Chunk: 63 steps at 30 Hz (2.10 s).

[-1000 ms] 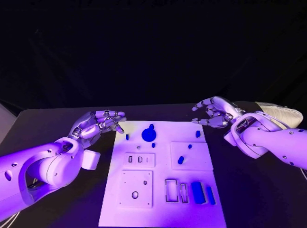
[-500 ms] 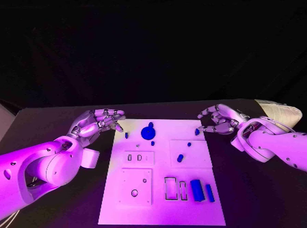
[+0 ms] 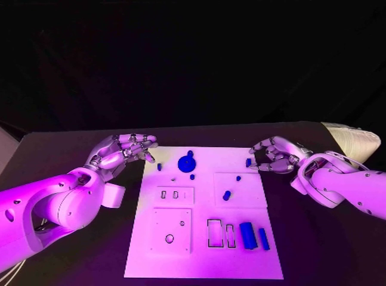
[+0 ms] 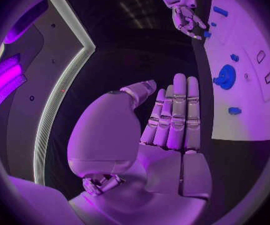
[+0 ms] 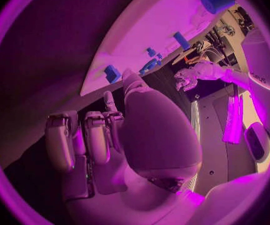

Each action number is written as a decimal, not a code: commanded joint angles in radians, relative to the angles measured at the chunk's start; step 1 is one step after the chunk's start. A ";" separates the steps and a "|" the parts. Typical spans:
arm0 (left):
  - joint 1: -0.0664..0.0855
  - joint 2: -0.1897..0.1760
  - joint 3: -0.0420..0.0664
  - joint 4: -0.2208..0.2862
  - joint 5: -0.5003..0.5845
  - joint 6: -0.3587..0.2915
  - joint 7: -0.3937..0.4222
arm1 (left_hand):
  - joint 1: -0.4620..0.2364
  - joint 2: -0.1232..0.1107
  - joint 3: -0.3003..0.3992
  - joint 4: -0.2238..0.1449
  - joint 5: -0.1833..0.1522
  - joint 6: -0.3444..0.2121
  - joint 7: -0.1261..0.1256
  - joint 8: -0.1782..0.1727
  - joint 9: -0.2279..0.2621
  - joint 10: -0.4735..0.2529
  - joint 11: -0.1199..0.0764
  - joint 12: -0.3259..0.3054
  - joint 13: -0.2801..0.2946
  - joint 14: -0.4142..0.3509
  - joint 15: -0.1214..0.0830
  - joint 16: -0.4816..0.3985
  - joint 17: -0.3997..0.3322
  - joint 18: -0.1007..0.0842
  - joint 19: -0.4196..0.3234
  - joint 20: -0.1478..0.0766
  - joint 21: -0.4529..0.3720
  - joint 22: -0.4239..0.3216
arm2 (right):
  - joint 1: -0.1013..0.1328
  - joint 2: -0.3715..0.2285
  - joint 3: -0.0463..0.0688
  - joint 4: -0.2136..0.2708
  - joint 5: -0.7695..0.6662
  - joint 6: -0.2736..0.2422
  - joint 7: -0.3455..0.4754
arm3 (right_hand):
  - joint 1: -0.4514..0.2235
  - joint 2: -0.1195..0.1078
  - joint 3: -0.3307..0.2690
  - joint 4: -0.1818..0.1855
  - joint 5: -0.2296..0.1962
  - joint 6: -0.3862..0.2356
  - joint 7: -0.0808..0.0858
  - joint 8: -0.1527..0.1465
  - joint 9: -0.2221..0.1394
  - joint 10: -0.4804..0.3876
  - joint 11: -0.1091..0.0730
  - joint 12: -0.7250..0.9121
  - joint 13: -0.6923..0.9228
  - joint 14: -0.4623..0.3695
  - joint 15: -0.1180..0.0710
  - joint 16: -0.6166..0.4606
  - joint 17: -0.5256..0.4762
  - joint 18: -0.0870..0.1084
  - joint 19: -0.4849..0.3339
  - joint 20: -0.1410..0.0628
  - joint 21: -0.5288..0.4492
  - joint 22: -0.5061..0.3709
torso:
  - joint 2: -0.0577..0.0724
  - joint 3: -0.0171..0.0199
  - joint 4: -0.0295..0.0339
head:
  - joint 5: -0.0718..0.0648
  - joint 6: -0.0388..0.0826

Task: Assemble the parts on the task board

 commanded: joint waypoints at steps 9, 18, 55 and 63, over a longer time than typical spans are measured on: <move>0.000 0.000 0.000 0.001 -0.003 0.022 0.006 | -0.001 0.003 0.007 0.000 -0.004 -0.002 0.003 -0.005 0.002 -0.006 -0.002 -0.002 0.002 -0.009 0.001 0.006 0.002 0.012 -0.010 -0.002 0.008 0.002 | -0.017 0.023 0.000 -0.012 -0.006 -0.012 -0.027 | 0.023 0.018 0.008 0.003 -0.021 0.010 -0.002 0.003 0.001 0.051 0.004 0.002 0.210 0.104 0.002 0.003 0.264 -0.003 0.081 0.003 -0.001 0.233 | -0.002 -0.0002 0.0000 | 0.002 -0.007; 0.000 -0.002 0.000 0.001 -0.003 0.021 0.006 | -0.001 0.003 0.007 0.000 -0.004 -0.002 0.003 -0.005 0.002 -0.006 -0.002 -0.002 0.002 -0.009 0.001 0.006 0.002 0.012 -0.010 -0.002 0.008 0.002 | -0.027 0.042 0.000 -0.026 -0.006 -0.027 -0.032 | 0.048 0.037 0.043 0.001 -0.035 0.034 -0.008 0.014 0.002 0.057 -0.002 0.007 0.216 0.104 -0.003 0.003 0.264 -0.004 0.082 -0.001 0.001 0.234 | -0.002 0.0002 0.0006 | 0.003 -0.009; 0.000 -0.005 0.000 0.000 -0.003 0.021 0.003 | -0.002 0.004 0.006 0.000 -0.004 -0.002 0.004 -0.006 0.002 -0.007 -0.001 -0.002 0.002 -0.010 0.001 0.007 0.002 0.012 -0.013 -0.001 0.011 0.004 | -0.029 0.052 0.000 -0.029 -0.013 -0.064 -0.037 | 0.058 0.061 0.180 -0.014 -0.089 0.150 -0.066 0.105 0.022 0.095 -0.054 0.040 0.252 0.104 -0.048 0.003 0.264 -0.009 0.094 -0.042 0.018 0.250 | -0.003 -0.0006 -0.0001 | 0.004 -0.014; 0.000 -0.006 0.000 0.000 -0.003 0.022 0.003 | -0.002 0.004 0.006 0.000 -0.004 -0.002 0.004 -0.006 0.002 -0.007 -0.001 -0.002 0.002 -0.010 0.001 0.007 0.002 0.012 -0.013 -0.001 0.011 0.004 | -0.029 0.050 0.001 -0.006 -0.022 -0.125 -0.060 | 0.044 0.053 0.193 -0.013 -0.089 0.153 -0.070 0.115 0.024 0.101 -0.058 0.045 0.258 0.104 -0.053 0.003 0.264 -0.010 0.095 -0.047 0.020 0.252 | -0.004 -0.0008 -0.0009 | 0.007 -0.013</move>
